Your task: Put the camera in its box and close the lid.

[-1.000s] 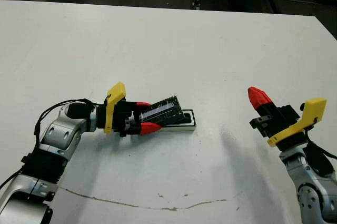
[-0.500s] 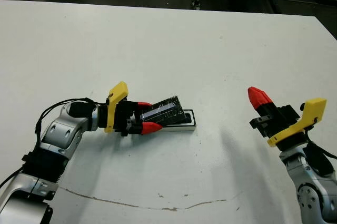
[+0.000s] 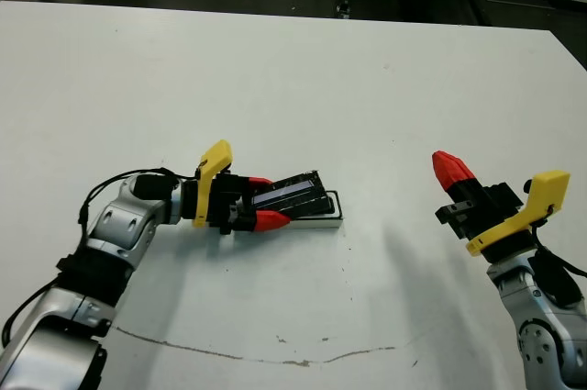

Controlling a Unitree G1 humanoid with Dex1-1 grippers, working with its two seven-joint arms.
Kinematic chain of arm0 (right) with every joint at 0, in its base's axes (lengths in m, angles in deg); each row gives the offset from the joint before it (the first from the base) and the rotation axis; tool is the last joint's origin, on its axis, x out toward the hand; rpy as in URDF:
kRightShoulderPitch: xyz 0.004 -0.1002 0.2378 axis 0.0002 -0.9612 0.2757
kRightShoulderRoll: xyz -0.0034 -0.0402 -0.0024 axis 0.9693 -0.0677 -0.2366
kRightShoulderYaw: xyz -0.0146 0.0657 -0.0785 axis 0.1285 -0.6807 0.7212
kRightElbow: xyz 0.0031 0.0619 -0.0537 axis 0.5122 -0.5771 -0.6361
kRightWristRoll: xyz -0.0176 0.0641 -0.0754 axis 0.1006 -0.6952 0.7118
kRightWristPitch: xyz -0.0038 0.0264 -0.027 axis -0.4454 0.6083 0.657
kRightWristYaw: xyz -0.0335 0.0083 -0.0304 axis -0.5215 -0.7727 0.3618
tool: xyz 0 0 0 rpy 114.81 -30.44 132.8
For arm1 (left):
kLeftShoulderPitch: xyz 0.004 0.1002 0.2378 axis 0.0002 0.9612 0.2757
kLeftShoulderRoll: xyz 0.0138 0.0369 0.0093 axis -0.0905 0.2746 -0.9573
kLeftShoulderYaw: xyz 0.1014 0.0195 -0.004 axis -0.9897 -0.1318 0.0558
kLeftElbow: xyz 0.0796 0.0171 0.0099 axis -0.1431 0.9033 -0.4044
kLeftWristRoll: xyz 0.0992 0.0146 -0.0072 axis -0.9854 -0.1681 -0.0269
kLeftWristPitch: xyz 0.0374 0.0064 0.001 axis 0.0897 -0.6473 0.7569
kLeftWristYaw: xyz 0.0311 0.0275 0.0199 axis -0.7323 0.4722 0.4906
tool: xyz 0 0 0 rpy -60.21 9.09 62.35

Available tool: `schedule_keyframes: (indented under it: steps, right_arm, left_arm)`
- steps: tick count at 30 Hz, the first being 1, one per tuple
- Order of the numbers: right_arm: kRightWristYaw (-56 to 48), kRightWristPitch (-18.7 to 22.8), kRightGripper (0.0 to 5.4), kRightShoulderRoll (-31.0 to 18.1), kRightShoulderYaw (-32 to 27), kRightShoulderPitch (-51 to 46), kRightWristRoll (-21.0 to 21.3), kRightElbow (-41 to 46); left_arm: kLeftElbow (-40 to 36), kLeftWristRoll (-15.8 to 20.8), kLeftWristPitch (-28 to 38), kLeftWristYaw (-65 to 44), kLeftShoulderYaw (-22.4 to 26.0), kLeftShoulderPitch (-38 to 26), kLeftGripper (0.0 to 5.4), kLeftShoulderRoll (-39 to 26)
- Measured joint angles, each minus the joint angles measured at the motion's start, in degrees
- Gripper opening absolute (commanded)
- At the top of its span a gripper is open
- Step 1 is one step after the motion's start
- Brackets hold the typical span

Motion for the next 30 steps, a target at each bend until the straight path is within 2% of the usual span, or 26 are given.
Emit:
schedule_keyframes:
  steps: [9,16,30]
  right_arm:
    - [-0.01,0.00,0.00,0.00,-0.03,-0.05,-0.25,0.00]
    - [0.01,0.00,0.00,0.00,-0.02,-0.18,-0.08,0.01]
    - [0.00,0.01,0.00,-0.01,-0.02,-0.20,-0.07,0.02]
  left_arm:
    - [4.58,-1.85,0.41,-0.33,-2.15,-3.15,3.19,2.17]
    - [7.20,-3.64,3.93,-0.42,-2.50,-4.08,3.19,4.48]
    - [7.49,-5.13,4.90,-0.43,-2.56,-4.49,3.17,5.64]
